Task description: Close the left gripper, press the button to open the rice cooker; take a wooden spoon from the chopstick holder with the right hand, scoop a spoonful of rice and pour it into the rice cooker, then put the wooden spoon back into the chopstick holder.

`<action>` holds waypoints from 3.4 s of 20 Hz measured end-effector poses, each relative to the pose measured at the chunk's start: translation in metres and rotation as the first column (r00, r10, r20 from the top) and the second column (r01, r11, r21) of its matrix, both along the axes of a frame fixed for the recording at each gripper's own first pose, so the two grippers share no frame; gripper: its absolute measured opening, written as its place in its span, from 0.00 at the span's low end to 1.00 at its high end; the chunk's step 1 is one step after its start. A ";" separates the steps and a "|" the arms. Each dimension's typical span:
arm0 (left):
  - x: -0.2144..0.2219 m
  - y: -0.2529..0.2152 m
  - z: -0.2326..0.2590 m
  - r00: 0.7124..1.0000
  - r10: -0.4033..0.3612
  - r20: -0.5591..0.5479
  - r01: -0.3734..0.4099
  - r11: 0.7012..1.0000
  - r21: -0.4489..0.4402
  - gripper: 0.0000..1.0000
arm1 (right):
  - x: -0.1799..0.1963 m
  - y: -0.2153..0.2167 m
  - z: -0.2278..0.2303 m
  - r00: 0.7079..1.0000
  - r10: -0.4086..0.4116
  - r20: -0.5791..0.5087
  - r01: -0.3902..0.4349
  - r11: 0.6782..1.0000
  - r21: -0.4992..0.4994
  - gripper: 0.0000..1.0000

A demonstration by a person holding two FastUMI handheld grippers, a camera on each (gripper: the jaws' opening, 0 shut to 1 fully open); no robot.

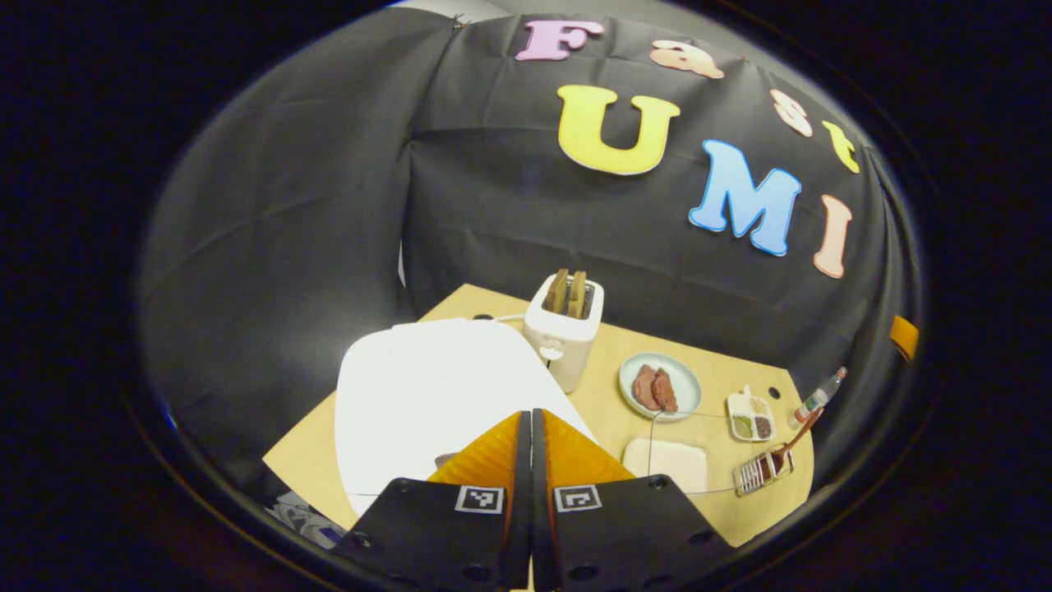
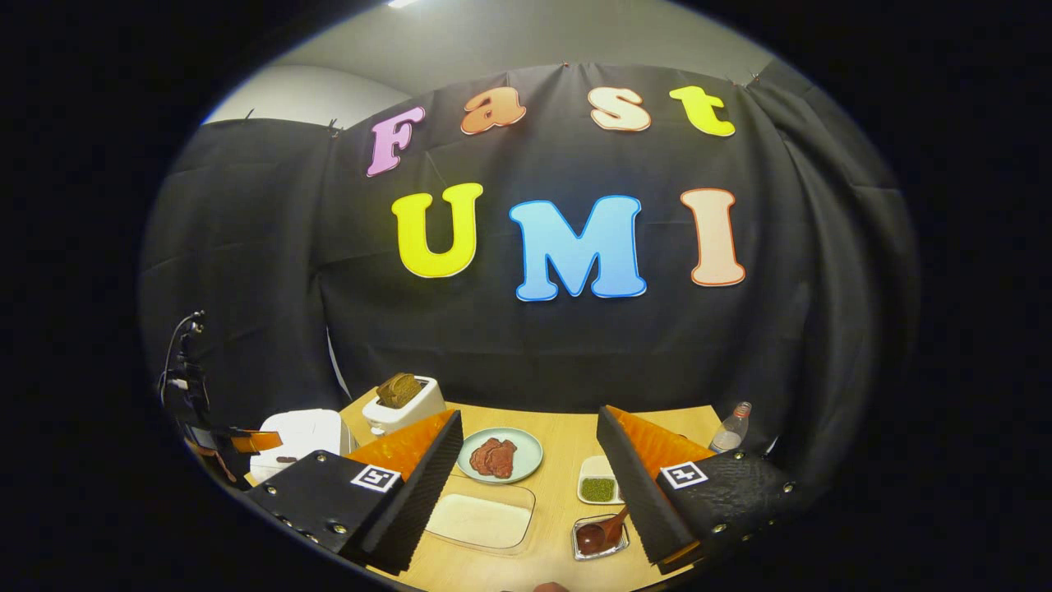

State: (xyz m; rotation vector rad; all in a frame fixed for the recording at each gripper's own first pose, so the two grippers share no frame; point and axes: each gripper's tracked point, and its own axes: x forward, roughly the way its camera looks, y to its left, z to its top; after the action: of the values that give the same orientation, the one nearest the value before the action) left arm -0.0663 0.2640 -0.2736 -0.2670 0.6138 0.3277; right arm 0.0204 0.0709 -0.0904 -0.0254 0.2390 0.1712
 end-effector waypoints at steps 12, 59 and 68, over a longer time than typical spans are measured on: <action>-0.015 0.016 -0.057 0.986 0.008 -0.164 -0.014 0.999 -0.032 0.09 | -0.002 -0.012 -0.009 0.999 -0.030 -0.027 0.029 0.999 -0.014 0.99; 0.051 -0.158 0.171 0.855 -0.360 0.373 0.230 0.908 0.350 0.96 | 0.061 -0.155 -0.193 0.912 -0.224 -0.343 0.268 0.960 0.085 1.00; 0.056 -0.149 0.159 0.893 -0.278 0.355 0.182 0.942 0.282 0.96 | 0.102 -0.149 -0.244 0.904 -0.137 -0.405 0.204 0.971 0.127 0.87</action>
State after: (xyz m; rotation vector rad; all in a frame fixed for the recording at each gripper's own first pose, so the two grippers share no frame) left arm -0.0101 0.1154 -0.1150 -0.0180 0.2015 0.1084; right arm 0.1223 -0.0782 -0.3348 0.1997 0.6283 0.0176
